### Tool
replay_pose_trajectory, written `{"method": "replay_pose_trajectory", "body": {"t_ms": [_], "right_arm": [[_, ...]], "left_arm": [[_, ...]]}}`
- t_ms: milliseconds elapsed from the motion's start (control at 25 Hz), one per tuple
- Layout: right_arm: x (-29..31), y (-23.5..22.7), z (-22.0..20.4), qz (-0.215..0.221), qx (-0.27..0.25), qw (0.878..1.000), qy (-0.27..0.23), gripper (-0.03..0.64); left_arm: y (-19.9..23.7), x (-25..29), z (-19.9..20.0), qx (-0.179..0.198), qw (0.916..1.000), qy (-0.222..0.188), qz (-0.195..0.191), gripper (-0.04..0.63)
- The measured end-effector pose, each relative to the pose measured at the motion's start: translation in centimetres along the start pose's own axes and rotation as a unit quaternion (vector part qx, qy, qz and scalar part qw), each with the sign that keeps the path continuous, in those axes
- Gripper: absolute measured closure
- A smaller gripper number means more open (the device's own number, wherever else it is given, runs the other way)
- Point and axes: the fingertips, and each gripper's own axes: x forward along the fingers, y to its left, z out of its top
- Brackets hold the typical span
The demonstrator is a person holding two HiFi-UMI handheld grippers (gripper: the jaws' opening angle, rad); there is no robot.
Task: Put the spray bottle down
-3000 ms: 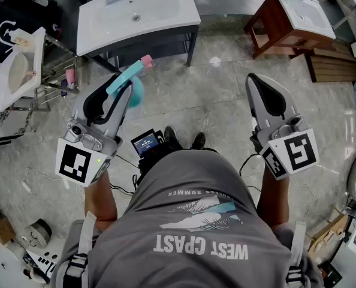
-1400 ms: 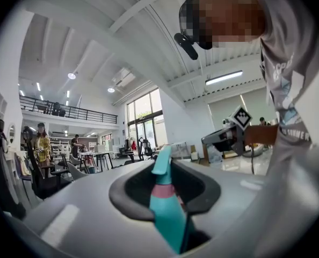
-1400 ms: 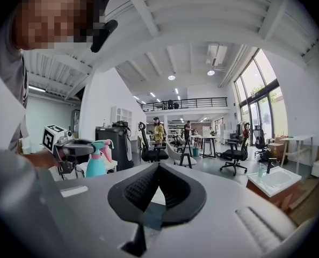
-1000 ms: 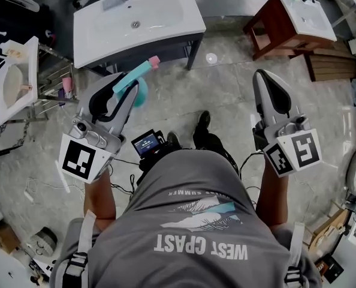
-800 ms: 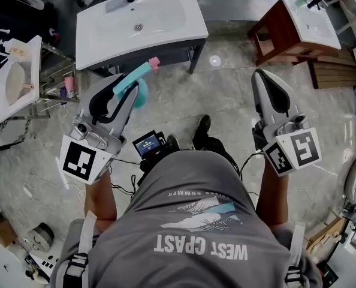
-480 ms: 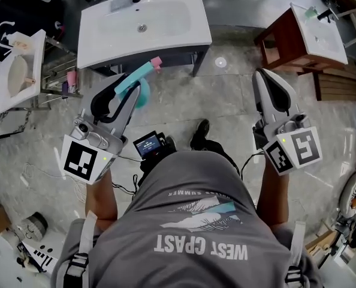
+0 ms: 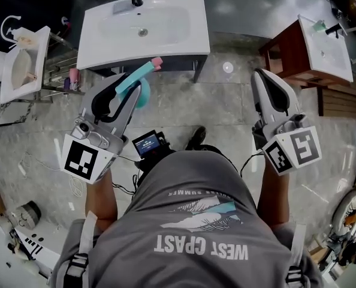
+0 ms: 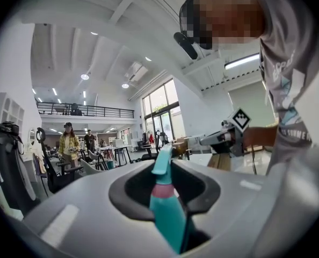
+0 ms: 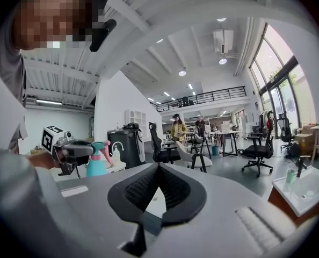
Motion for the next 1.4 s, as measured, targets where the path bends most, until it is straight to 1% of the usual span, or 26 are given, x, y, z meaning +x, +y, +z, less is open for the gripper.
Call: {"method": "replay_pose_trajectory", "body": {"t_ms": [280,360,520,560,680,760,920,1040,1400], "right_arm": [[0.3,-3.4,-0.2,0.014,-0.002,1.0,-0.003,0.615],[0.5,-4.3,-0.4,0.011,0.001,1.0,0.0,0.615],[1.2,-5.1,-0.9,0.002,0.009,1.0,0.006,0.615],[1.5,-5.3,-1.0,-0.002,0.009,1.0,0.007,0.615],[2.2,-5.9,-0.7,-0.023,0.008,1.0,0.007,0.615],[2.5,-6.4,-0.2,-0.041,0.011,0.999,0.006,0.615],[3.0,-7.4,0.2,-0.074,0.014,0.997,0.01,0.615],[3.9,-7.9,0.4,-0.094,0.017,0.995,0.01,0.615],[8.0,-8.0,1.1,-0.125,0.024,0.992,0.013,0.615]], "left_arm": [[-0.6,3.0,0.1,0.012,0.9997,0.011,0.018,0.506],[-0.7,3.9,0.3,0.012,0.9998,0.009,0.016,0.506],[0.1,5.0,-0.5,0.012,0.9996,0.025,0.003,0.506],[0.6,5.4,-0.7,0.013,0.9996,0.024,0.001,0.506],[2.1,6.9,-0.8,0.009,0.9998,0.009,-0.016,0.506],[3.0,8.2,-1.0,0.011,0.9994,0.008,-0.033,0.506],[4.8,10.8,-0.3,0.015,0.9978,-0.011,-0.063,0.506],[6.2,11.9,-0.5,0.015,0.9967,-0.015,-0.078,0.506],[10.6,14.7,-1.6,0.006,0.9932,-0.019,-0.114,0.506]]}}
